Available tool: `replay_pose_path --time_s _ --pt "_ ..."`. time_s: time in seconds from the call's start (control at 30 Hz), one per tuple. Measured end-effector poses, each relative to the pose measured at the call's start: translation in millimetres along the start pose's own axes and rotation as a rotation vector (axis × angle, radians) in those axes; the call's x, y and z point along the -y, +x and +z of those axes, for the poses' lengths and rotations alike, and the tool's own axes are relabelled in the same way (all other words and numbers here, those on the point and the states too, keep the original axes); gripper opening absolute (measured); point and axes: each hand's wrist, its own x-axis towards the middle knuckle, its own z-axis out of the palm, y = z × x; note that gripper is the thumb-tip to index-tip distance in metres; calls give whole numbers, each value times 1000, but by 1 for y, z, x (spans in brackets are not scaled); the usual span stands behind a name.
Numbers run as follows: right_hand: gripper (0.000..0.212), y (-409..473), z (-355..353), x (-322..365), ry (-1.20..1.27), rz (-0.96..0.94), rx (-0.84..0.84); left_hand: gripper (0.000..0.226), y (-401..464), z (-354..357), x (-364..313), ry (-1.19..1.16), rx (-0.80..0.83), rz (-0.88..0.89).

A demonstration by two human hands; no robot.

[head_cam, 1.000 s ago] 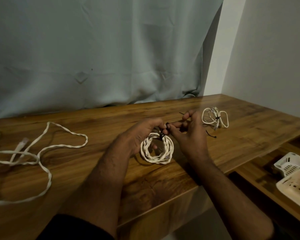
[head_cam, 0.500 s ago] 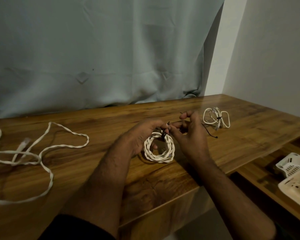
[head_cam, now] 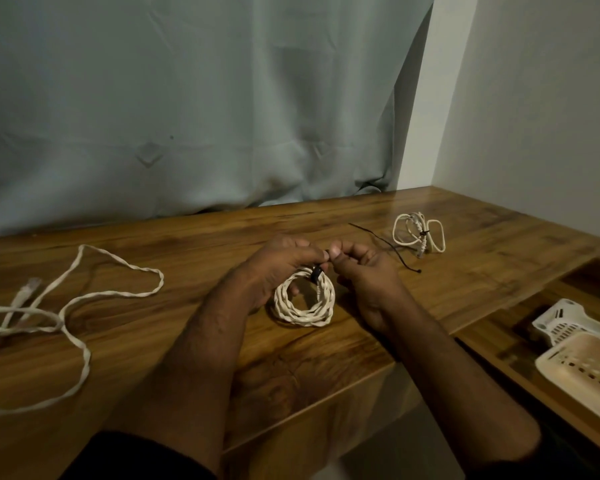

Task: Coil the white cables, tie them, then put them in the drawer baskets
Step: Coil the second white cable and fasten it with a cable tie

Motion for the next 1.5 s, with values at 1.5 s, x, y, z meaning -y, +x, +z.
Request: replay_pose_path --time_s 1.5 --pt "21 12 -13 0 -487 -435 -625 15 9 22 15 101 167 54"
